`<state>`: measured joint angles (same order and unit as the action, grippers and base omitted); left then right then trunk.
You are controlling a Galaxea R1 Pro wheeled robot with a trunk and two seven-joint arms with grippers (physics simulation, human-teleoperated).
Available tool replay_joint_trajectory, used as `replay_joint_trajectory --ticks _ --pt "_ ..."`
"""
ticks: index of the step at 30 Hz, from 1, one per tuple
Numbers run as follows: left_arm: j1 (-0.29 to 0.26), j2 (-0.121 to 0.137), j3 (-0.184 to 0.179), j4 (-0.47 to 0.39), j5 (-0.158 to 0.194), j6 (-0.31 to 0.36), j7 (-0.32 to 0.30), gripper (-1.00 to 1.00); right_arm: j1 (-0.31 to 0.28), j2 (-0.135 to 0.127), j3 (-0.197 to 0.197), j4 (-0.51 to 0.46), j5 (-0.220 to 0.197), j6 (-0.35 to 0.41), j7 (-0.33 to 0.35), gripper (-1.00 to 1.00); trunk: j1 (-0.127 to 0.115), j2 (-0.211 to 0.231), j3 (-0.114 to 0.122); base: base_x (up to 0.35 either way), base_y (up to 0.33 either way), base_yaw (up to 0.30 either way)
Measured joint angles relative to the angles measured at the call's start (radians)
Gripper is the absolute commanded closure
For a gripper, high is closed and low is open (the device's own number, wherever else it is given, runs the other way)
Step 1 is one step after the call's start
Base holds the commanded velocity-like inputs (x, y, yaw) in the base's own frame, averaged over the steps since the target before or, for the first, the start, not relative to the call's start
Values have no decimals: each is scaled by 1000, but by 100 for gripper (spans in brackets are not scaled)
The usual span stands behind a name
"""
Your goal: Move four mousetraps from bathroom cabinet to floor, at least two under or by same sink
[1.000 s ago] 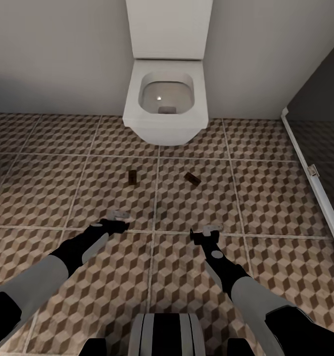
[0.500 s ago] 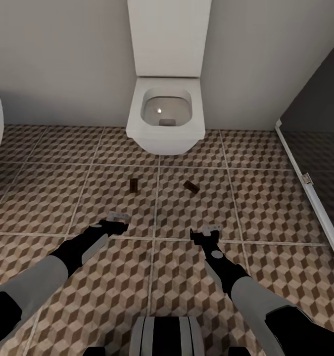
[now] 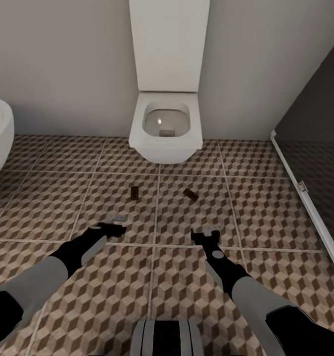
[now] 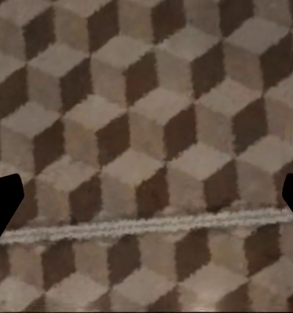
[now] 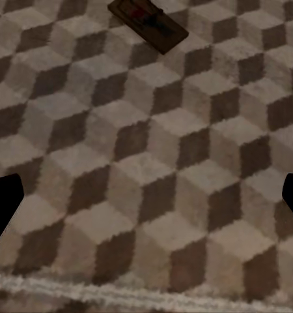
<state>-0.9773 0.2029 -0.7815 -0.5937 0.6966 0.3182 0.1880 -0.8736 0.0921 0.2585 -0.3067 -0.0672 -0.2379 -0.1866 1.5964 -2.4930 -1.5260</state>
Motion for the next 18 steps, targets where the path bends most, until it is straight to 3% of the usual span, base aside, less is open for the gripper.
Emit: replay_joint_trajectory --ticks 18 --pt "5 -12 -62 86 1 -9 -6 -100 5 -32 0 12 1 -1 1 -100 -69 126 56 0 0 0"
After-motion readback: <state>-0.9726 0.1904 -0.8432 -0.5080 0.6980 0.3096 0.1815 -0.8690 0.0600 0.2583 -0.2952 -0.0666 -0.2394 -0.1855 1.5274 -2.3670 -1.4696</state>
